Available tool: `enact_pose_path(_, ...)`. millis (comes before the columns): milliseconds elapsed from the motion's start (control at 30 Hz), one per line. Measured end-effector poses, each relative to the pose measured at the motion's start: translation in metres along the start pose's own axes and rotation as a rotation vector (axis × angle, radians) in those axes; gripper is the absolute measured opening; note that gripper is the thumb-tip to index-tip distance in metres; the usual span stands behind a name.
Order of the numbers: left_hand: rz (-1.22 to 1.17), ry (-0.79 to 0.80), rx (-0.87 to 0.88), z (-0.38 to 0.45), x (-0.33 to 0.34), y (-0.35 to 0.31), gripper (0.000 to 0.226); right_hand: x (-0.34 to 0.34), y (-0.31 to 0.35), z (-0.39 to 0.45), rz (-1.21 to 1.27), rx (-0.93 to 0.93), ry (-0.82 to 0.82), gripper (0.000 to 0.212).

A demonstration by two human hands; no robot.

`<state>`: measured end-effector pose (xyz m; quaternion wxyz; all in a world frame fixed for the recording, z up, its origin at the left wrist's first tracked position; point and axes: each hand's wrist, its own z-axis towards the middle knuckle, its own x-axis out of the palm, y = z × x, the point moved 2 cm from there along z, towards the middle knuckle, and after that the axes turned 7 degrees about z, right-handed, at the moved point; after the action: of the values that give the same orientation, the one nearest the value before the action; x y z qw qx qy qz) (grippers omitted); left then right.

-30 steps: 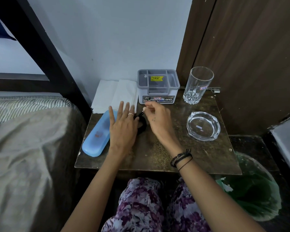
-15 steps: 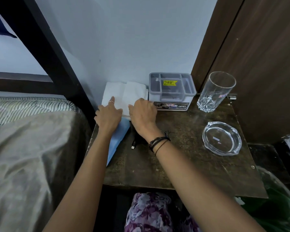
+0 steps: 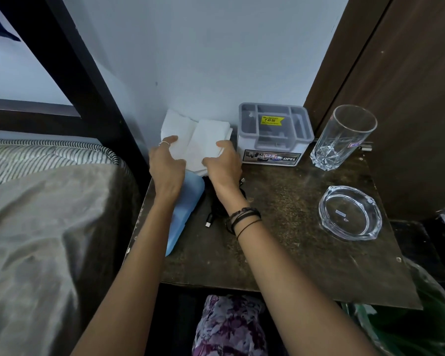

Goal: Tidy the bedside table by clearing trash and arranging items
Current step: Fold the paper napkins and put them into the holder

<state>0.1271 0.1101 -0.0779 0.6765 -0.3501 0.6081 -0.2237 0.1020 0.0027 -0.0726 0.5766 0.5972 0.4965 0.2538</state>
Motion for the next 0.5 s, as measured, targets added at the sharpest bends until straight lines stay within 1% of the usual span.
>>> enact_pose_path(167, -0.303, -0.059, 0.022, -0.004, -0.019, -0.018, 0.049, -0.014, 0.013, -0.006, 0.267, -0.015, -0.008, 0.047)
enact_pose_path(300, -0.535, -0.066, 0.030, -0.017, -0.038, -0.040, 0.048, -0.033, 0.022, -0.017, 0.388, -0.048, 0.003, 0.045)
enact_pose_path(500, -0.709, 0.087, 0.052, -0.064, -0.037, -0.066, 0.046, -0.094, 0.019, -0.047, 0.464, -0.133, -0.033, 0.045)
